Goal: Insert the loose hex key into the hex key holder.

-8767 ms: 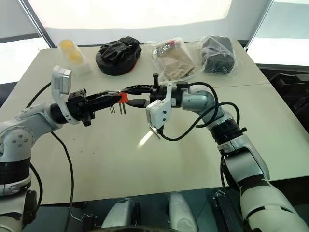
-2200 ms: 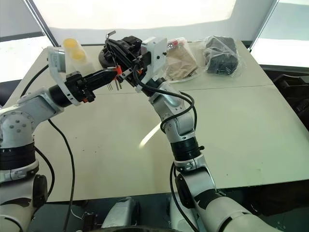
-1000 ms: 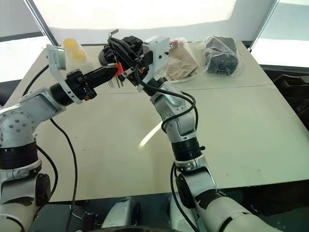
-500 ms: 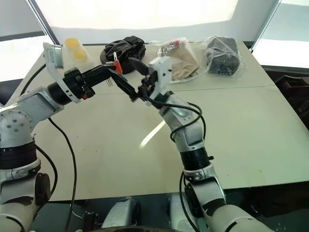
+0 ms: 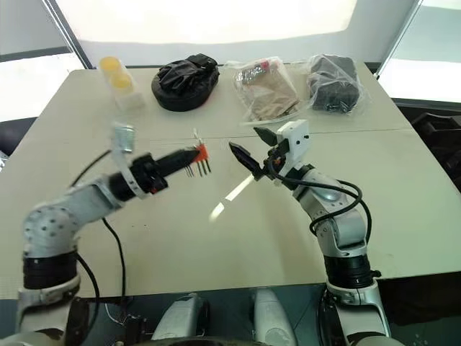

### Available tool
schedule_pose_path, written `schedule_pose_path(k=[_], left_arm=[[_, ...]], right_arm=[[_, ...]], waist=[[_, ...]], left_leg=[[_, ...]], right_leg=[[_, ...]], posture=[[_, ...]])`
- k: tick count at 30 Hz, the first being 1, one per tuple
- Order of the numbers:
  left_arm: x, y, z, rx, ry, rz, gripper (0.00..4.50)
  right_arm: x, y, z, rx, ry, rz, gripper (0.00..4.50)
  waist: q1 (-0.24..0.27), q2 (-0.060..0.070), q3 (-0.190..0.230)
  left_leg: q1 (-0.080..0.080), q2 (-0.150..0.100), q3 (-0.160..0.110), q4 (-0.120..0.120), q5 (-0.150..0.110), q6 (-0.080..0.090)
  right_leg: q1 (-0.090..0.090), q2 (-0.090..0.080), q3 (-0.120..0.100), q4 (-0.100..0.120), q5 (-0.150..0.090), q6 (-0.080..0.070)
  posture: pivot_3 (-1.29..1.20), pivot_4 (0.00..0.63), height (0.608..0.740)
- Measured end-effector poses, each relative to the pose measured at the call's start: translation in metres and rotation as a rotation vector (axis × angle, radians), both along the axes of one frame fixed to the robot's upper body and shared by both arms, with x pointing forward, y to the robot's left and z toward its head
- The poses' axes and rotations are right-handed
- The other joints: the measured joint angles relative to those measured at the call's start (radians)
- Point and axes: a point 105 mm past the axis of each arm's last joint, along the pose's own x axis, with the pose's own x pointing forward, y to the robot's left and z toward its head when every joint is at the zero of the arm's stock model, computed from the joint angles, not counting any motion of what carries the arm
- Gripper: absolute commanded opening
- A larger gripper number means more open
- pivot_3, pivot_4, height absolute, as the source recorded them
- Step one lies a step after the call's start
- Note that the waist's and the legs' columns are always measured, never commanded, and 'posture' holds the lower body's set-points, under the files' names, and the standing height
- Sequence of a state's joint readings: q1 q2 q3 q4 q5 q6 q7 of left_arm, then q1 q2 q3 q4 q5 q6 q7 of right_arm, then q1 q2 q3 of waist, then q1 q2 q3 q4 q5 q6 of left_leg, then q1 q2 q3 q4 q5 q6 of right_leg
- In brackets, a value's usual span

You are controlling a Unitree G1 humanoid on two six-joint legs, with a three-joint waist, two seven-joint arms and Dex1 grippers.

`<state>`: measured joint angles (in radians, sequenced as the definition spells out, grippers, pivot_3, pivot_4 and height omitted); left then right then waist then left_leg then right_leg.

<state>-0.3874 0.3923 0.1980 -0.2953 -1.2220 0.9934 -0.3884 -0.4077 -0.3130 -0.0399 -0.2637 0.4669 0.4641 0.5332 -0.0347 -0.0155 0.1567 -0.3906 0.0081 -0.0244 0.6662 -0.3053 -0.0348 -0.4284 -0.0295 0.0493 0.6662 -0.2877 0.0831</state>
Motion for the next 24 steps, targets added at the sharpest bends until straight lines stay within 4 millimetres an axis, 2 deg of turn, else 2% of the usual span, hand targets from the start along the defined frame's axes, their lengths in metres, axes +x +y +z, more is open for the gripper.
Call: schedule_pose_path(k=[4, 11, 19, 21, 24], left_arm=[[0.012, -0.016, -0.021, -0.102, 0.140, -0.020, 0.22], [0.023, -0.024, -0.060, -0.174, 0.399, -0.008, 0.22], [0.017, -0.001, -0.092, -0.178, 0.567, 0.074, 0.22], [0.014, 0.003, -0.095, -0.172, 0.583, 0.079, 0.22], [0.013, 0.010, -0.096, -0.172, 0.585, 0.101, 1.54]], right_arm=[[0.000, -0.004, 0.001, -0.009, -0.001, -0.029, 4.06], [-0.005, -0.006, 0.002, -0.004, -0.007, -0.067, 4.06], [-0.008, -0.007, -0.002, -0.006, 0.007, -0.090, 4.06], [-0.008, -0.006, -0.003, -0.011, 0.007, -0.091, 4.06], [-0.008, -0.004, -0.004, -0.017, 0.009, -0.080, 4.11]], waist=[[0.003, 0.000, 0.000], [-0.002, 0.000, 0.000], [-0.004, 0.000, 0.000], [-0.002, 0.000, 0.000], [-0.002, 0.000, 0.000]], left_leg=[[0.000, 0.000, 0.000, 0.000, 0.000, 0.000], [0.000, 0.000, 0.000, 0.000, 0.000, 0.000], [0.000, 0.000, 0.000, 0.000, 0.000, 0.000], [0.000, 0.000, 0.000, 0.000, 0.000, 0.000], [0.000, 0.000, 0.000, 0.000, 0.000, 0.000]], right_leg=[[0.000, 0.001, 0.000, 0.000, 0.000, 0.000], [0.000, 0.001, 0.000, 0.000, 0.000, 0.000], [0.000, 0.001, 0.000, 0.000, 0.000, 0.000], [0.000, 0.001, 0.000, 0.000, 0.000, 0.000], [0.000, 0.001, 0.000, 0.000, 0.000, 0.000]], posture=[[0.00, 0.150, 0.740], [0.00, 0.150, 0.740], [0.00, 0.150, 0.740], [0.00, 0.150, 0.740], [0.00, 0.150, 0.740]])
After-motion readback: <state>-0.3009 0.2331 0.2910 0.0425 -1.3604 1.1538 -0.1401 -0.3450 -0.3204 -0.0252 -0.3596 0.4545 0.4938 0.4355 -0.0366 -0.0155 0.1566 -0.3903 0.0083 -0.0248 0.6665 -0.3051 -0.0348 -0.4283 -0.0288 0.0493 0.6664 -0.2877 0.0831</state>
